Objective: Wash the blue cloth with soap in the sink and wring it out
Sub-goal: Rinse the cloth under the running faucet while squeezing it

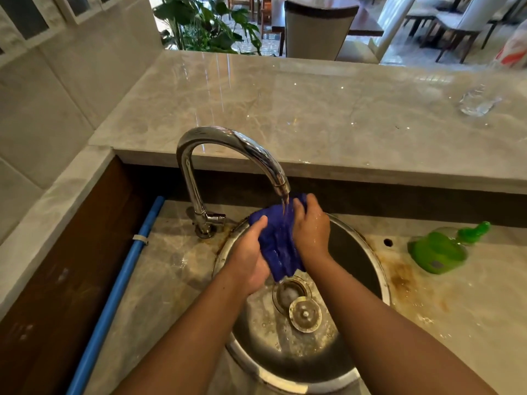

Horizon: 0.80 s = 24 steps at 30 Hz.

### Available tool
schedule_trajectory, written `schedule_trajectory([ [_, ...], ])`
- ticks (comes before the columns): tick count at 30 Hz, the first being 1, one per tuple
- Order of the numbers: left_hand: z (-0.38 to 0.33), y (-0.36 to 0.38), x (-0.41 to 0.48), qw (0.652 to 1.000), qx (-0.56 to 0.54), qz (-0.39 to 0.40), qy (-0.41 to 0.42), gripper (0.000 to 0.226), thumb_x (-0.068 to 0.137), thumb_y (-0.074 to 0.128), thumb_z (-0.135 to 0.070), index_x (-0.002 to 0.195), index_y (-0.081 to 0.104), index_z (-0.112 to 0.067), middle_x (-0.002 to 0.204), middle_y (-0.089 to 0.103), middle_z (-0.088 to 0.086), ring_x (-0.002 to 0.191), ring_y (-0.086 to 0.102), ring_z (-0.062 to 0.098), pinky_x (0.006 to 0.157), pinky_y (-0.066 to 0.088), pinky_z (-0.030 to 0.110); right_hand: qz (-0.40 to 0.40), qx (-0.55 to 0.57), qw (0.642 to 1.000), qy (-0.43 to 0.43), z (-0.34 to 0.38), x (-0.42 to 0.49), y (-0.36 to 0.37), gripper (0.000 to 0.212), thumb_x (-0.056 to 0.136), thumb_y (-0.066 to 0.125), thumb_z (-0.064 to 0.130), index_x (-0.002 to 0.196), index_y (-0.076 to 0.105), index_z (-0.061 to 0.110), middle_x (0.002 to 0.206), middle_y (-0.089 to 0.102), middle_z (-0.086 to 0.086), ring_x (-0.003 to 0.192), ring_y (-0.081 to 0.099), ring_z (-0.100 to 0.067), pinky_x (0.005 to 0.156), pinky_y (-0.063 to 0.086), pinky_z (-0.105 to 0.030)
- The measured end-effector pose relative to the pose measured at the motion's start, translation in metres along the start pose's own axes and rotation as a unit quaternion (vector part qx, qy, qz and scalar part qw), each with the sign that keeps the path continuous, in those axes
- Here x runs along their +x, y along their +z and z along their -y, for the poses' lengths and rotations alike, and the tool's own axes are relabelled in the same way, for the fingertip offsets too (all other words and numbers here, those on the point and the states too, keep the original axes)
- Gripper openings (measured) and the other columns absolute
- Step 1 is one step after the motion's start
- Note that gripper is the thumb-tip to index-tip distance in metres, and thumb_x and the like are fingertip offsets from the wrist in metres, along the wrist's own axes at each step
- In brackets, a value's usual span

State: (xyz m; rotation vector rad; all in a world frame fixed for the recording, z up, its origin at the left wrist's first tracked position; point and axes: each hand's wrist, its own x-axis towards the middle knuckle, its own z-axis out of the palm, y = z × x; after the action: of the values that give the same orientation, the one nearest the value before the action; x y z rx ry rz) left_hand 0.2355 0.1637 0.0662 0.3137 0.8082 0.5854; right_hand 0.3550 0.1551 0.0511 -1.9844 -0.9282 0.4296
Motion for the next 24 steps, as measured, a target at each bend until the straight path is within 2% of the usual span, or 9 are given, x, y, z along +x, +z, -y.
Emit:
schedule_trajectory([
  [3, -0.001, -0.005, 0.005, 1.0, -0.009, -0.01, -0.006, 0.046, 0.106, 0.038, -0.04, 0.129, 0.063, -0.009, 0.124, 0.069, 0.017, 0.12, 0.062, 0.031, 0.101, 0.047, 0.046, 0.032, 0.094, 0.994, -0.041, 0.014, -0.031, -0.001, 0.017, 0.102, 0.049, 0.022, 0.088, 0.054, 0.014, 0.071, 0.06, 0.003, 0.059, 0.056, -0.005, 0.052, 0.044, -0.018],
  [4, 0.0, -0.006, 0.007, 1.0, -0.021, -0.012, -0.011, 0.049, 0.105, 0.039, -0.043, 0.128, 0.067, -0.011, 0.123, 0.071, 0.016, 0.12, 0.063, 0.031, 0.1, 0.048, 0.044, 0.052, 0.093, 0.993, -0.06, 0.018, -0.044, 0.002, 0.015, 0.102, 0.05, 0.023, 0.091, 0.056, 0.015, 0.076, 0.064, 0.001, 0.066, 0.06, -0.008, 0.058, 0.05, -0.026],
  [7, 0.011, -0.006, 0.01, 0.999, -0.033, 0.015, -0.033, 0.058, 0.1, 0.038, -0.055, 0.106, 0.081, -0.017, 0.124, 0.072, 0.013, 0.125, 0.06, 0.035, 0.111, 0.042, 0.049, 0.034, -0.058, 0.989, -0.128, 0.023, -0.061, 0.016, 0.012, 0.1, 0.047, 0.031, 0.103, 0.055, 0.022, 0.09, 0.07, -0.001, 0.081, 0.065, -0.022, 0.07, 0.053, -0.042],
  [10, 0.018, -0.004, 0.003, 0.999, -0.047, 0.021, -0.003, 0.053, 0.103, 0.036, -0.051, 0.121, 0.07, -0.014, 0.113, 0.076, 0.013, 0.113, 0.066, 0.029, 0.097, 0.051, 0.043, -0.008, -0.121, 0.98, -0.156, 0.018, -0.035, 0.016, 0.018, 0.101, 0.046, 0.031, 0.109, 0.057, 0.019, 0.089, 0.069, -0.004, 0.078, 0.067, -0.029, 0.062, 0.053, -0.04],
  [14, 0.018, -0.006, -0.006, 0.999, -0.001, 0.032, 0.007, 0.044, 0.105, 0.038, -0.04, 0.131, 0.06, -0.011, 0.124, 0.071, 0.016, 0.115, 0.067, 0.029, 0.093, 0.052, 0.044, 0.011, -0.05, 0.999, -0.013, -0.002, -0.003, 0.007, 0.015, 0.104, 0.042, 0.033, 0.105, 0.053, 0.023, 0.086, 0.066, 0.0, 0.079, 0.067, -0.023, 0.068, 0.057, -0.045],
  [16, 0.014, -0.005, -0.007, 1.0, 0.009, 0.025, 0.008, 0.043, 0.105, 0.04, -0.036, 0.134, 0.057, -0.01, 0.129, 0.068, 0.016, 0.119, 0.064, 0.03, 0.094, 0.051, 0.044, 0.005, -0.033, 0.999, -0.006, -0.01, -0.003, 0.004, 0.014, 0.104, 0.043, 0.031, 0.103, 0.054, 0.022, 0.083, 0.065, -0.001, 0.074, 0.064, -0.02, 0.068, 0.056, -0.046],
  [19, 0.004, -0.003, -0.003, 1.0, -0.012, 0.005, 0.004, 0.041, 0.105, 0.04, -0.039, 0.127, 0.059, -0.009, 0.13, 0.065, 0.017, 0.123, 0.06, 0.032, 0.104, 0.044, 0.047, -0.006, 0.029, 0.999, -0.028, -0.003, -0.017, -0.001, 0.014, 0.104, 0.046, 0.025, 0.095, 0.053, 0.017, 0.073, 0.061, 0.0, 0.062, 0.059, -0.014, 0.055, 0.048, -0.034],
  [21, 0.0, -0.006, 0.003, 0.999, -0.036, -0.013, 0.0, 0.046, 0.104, 0.04, -0.042, 0.13, 0.061, -0.01, 0.125, 0.068, 0.016, 0.12, 0.061, 0.031, 0.106, 0.043, 0.047, 0.03, 0.062, 0.995, -0.071, 0.008, -0.035, 0.001, 0.013, 0.103, 0.048, 0.023, 0.094, 0.054, 0.016, 0.076, 0.063, 0.0, 0.064, 0.061, -0.014, 0.055, 0.05, -0.032],
  [24, 0.003, -0.004, 0.004, 0.998, -0.056, -0.008, -0.014, 0.052, 0.102, 0.04, -0.049, 0.126, 0.065, -0.011, 0.125, 0.07, 0.015, 0.125, 0.06, 0.032, 0.113, 0.04, 0.045, 0.048, -0.054, 0.982, -0.172, 0.017, -0.054, 0.016, 0.018, 0.1, 0.043, 0.034, 0.099, 0.054, 0.019, 0.084, 0.067, -0.002, 0.071, 0.062, -0.021, 0.059, 0.051, -0.038],
])
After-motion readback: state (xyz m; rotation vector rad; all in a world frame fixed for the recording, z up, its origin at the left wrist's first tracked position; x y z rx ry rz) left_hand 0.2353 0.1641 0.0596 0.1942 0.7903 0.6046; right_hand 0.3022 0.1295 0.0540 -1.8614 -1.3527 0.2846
